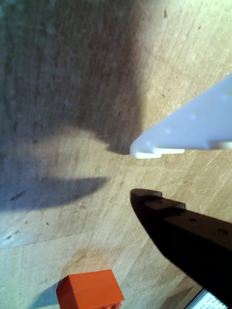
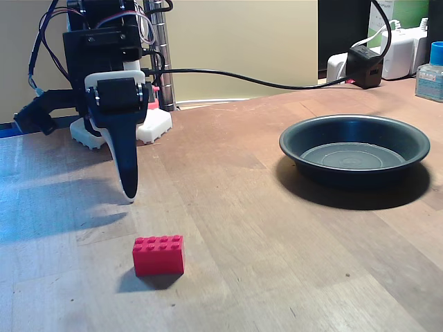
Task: Grasp a lego block and put it in the bin.
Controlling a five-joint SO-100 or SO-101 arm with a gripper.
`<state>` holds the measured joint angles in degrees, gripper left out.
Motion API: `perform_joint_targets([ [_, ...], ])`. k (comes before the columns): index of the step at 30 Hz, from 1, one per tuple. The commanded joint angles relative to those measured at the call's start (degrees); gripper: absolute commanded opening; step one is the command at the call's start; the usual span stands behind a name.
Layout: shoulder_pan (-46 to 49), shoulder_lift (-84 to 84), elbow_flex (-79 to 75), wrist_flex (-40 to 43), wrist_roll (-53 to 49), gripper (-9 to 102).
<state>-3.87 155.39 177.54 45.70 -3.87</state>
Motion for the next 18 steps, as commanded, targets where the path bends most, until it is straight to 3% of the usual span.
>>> perform_joint_targets([
  [1,0.2,0.0,2.3,-0.2,-0.1,2],
  [12,-0.4,-0.7,-7.5,3.6,-0.3,3],
  [18,-0.6,-1.0,-25.9,24.1,-0.2,3],
])
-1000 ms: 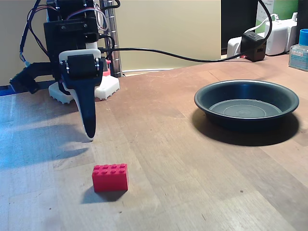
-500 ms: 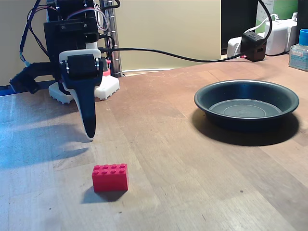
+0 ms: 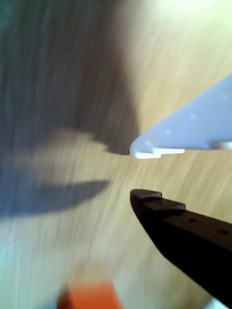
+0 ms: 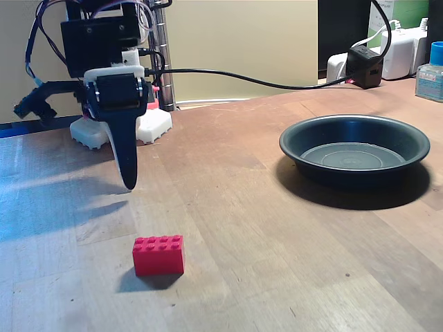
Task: Grasp a lego block and put it in the bin.
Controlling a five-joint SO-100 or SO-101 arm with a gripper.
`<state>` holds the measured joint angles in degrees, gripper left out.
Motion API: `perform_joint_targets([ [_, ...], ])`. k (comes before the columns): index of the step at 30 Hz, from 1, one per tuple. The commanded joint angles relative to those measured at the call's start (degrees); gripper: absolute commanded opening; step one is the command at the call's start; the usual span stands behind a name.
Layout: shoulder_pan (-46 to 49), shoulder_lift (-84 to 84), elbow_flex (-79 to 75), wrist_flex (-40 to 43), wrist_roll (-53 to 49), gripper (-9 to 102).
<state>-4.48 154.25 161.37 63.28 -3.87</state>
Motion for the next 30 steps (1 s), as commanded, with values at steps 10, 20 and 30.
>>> perform_joint_targets([
  [10,-0.8,0.0,-21.6,18.7,-0.2,2],
  [20,-1.0,-14.6,-34.7,21.3,-0.2,3],
  [30,-0.4,-44.0,-48.9,20.7,-0.3,3],
])
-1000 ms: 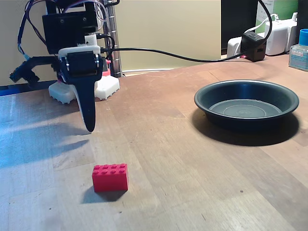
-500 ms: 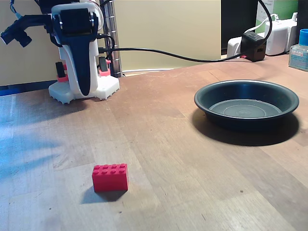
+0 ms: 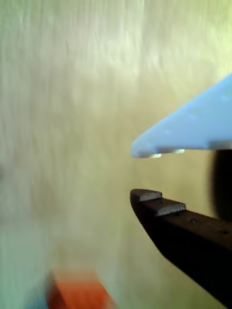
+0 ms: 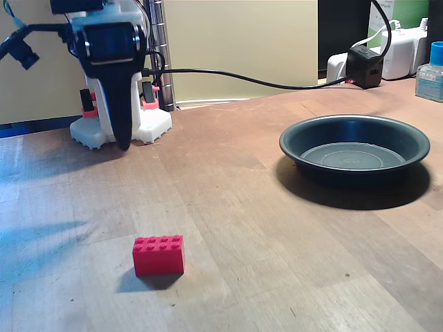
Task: Grasp a lego block and put it in the bin.
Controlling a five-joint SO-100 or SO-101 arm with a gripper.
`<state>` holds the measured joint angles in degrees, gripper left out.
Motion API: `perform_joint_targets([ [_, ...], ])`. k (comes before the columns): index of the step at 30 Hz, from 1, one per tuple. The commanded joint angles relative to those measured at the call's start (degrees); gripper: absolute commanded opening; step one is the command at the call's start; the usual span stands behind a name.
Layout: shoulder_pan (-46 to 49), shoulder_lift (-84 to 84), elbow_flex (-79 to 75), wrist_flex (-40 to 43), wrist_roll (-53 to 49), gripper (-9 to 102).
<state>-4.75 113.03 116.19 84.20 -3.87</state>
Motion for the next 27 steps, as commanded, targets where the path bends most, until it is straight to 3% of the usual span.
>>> perform_joint_targets([
  [1,-0.4,-4.2,-5.1,-0.2,-0.3,3],
  [27,-4.4,-43.9,-58.4,12.7,-1.0,3],
])
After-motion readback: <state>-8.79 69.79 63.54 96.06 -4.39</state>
